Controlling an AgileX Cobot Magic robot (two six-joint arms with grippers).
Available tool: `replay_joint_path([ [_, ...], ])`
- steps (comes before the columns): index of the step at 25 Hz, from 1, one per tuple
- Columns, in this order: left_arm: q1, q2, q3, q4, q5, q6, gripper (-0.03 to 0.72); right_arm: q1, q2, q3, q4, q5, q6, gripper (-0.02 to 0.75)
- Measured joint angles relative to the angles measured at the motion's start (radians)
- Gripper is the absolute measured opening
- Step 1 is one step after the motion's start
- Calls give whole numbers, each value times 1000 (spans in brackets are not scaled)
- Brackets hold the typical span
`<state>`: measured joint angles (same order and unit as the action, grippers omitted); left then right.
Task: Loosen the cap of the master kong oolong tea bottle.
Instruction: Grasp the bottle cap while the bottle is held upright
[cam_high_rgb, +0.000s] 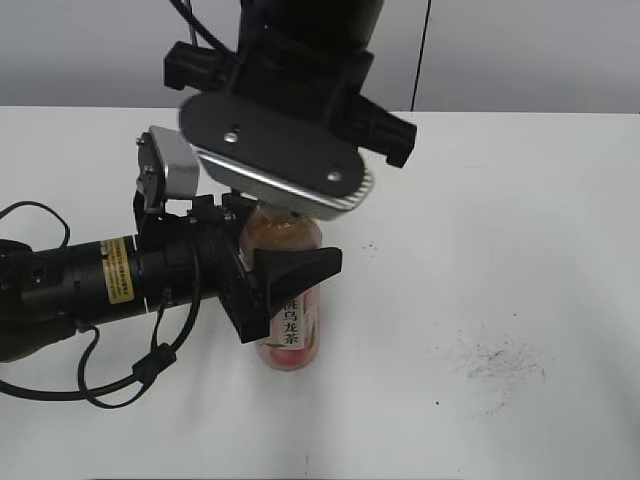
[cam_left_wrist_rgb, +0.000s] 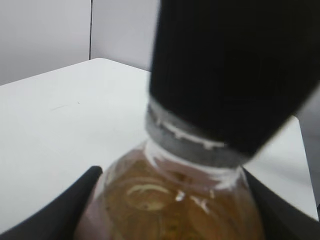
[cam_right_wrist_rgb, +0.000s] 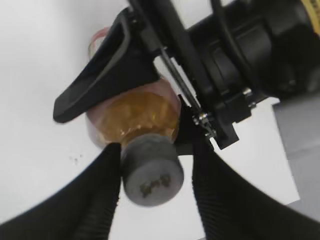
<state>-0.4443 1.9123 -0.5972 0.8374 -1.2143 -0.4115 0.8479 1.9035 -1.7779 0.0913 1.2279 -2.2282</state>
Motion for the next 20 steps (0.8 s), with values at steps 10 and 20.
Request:
replay_joint_path([
  [10,0,0,-1,-1,1,0,447,3,0,0,-64,-4,933,568],
  [20,0,0,-1,-1,1,0,447,3,0,0,-30,-4,1795,554],
])
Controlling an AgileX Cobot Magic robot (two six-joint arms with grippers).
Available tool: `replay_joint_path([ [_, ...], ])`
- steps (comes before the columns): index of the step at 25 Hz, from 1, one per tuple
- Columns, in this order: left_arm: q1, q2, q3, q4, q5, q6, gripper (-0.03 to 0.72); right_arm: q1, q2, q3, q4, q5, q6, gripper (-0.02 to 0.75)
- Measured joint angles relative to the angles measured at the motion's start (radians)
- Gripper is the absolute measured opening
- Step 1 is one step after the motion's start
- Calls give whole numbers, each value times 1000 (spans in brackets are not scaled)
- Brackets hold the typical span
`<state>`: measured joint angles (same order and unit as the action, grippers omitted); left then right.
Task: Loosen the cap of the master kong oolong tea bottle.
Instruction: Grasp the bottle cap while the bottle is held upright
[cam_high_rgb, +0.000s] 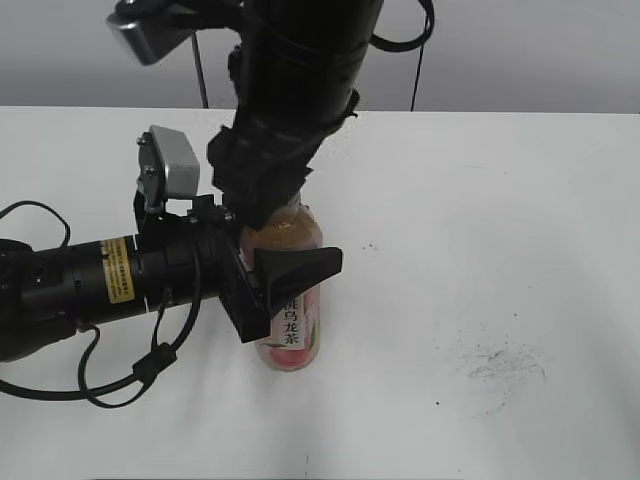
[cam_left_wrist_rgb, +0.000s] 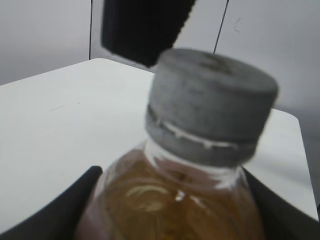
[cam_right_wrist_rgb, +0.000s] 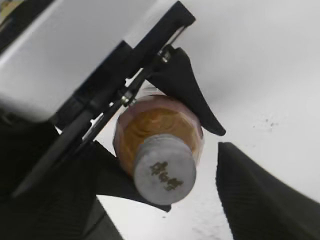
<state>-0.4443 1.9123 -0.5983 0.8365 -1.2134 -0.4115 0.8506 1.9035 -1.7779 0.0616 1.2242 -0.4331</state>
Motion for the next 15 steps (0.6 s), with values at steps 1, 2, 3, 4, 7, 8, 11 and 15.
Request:
replay_joint_path([
  [1,0,0,0,0,0,0,447,0,0,0,0,0,60,554],
  [2,0,0,0,0,0,0,447,0,0,0,0,0,132,554],
  [3,0,0,0,0,0,0,447,0,0,0,-4,0,199,554],
  [4,0,0,0,0,0,0,447,0,0,0,-14,0,258,554],
  [7,0,0,0,0,0,0,447,0,0,0,-47,0,441,554],
  [8,0,0,0,0,0,-1,447,0,0,0,-54,0,473,554],
  [11,0,0,0,0,0,-1,447,0,0,0,-56,0,546,554],
  [15,0,0,0,0,0,-1,447,0,0,0,-41,0,574,533],
])
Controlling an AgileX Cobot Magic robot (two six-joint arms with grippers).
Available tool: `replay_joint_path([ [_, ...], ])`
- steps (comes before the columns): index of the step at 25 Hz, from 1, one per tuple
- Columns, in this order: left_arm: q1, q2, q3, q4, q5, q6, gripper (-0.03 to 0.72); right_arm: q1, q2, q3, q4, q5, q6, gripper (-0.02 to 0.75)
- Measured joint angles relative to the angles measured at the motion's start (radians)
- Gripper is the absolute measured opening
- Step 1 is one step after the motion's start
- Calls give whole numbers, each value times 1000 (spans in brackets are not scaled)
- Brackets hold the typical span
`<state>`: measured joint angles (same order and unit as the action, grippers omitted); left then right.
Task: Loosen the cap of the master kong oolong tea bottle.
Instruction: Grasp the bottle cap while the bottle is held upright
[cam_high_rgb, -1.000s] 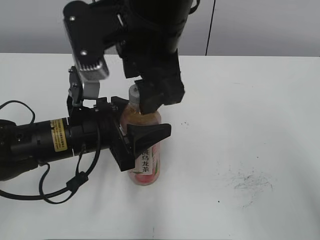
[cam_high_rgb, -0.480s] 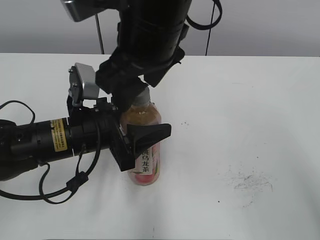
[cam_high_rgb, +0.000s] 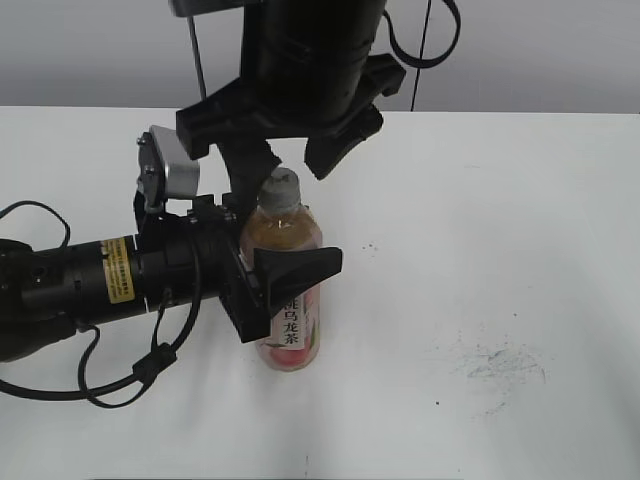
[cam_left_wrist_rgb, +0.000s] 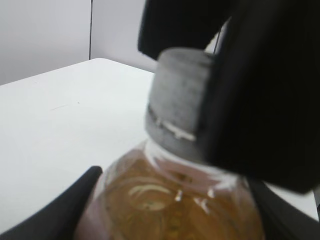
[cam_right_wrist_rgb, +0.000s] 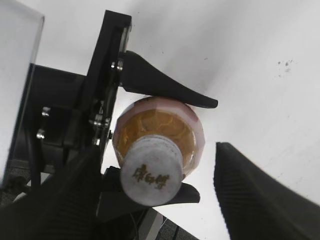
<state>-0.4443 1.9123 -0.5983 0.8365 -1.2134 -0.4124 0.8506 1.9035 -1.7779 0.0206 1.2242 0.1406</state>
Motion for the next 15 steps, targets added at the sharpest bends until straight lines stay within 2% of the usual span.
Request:
replay_joint_path([
  [5,0,0,0,0,1,0,447,0,0,0,4,0,29,484],
  [15,0,0,0,0,1,0,447,4,0,0,54,0,88,468],
])
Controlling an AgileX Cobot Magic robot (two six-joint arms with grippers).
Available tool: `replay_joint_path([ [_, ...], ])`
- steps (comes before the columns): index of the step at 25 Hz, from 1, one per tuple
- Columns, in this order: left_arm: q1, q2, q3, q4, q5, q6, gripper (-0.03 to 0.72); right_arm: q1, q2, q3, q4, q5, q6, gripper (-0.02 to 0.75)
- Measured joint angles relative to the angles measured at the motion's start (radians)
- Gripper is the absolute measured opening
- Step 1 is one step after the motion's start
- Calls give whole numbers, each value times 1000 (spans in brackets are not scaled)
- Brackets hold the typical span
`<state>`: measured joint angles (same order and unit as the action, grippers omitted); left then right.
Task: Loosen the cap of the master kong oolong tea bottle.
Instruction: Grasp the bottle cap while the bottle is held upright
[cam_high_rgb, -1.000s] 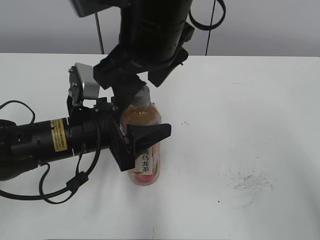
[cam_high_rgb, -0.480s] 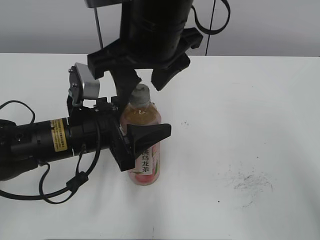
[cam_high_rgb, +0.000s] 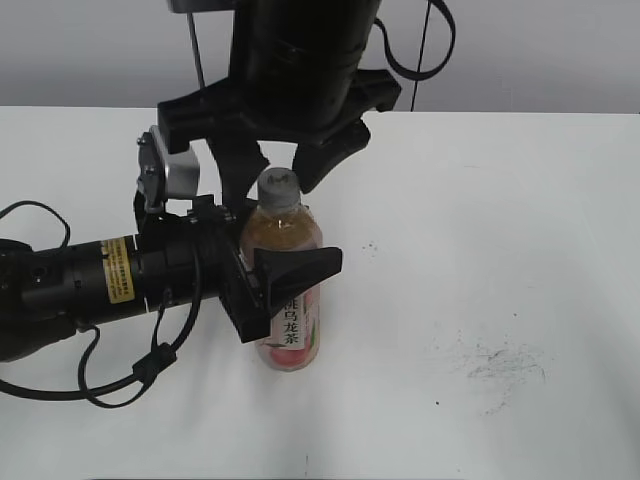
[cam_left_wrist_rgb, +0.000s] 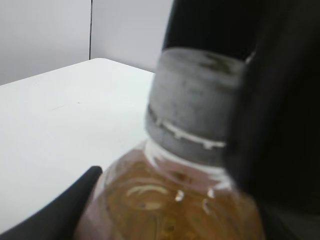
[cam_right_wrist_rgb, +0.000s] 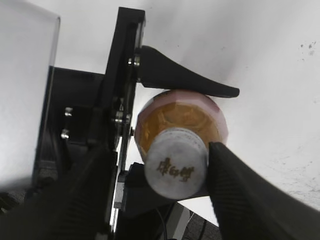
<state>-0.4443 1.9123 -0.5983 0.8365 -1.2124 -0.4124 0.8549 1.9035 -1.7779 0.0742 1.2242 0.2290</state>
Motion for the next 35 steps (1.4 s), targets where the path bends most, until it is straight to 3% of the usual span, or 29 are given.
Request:
replay_joint_path([
  [13,0,0,0,0,0,0,447,0,0,29,-14,0,3,446],
  [18,0,0,0,0,0,0,447,0,-2,33,-49,0,3,392],
  [25,0,0,0,0,0,0,447,1,-17,33,-58,0,-2,375],
  [29,-1,0,-2,0,1,0,447,1,-17,33,-54,-2,-21,272],
  [35,-1,0,-2,-1,2,0,447,1,-17,33,-54,-3,-153,271],
])
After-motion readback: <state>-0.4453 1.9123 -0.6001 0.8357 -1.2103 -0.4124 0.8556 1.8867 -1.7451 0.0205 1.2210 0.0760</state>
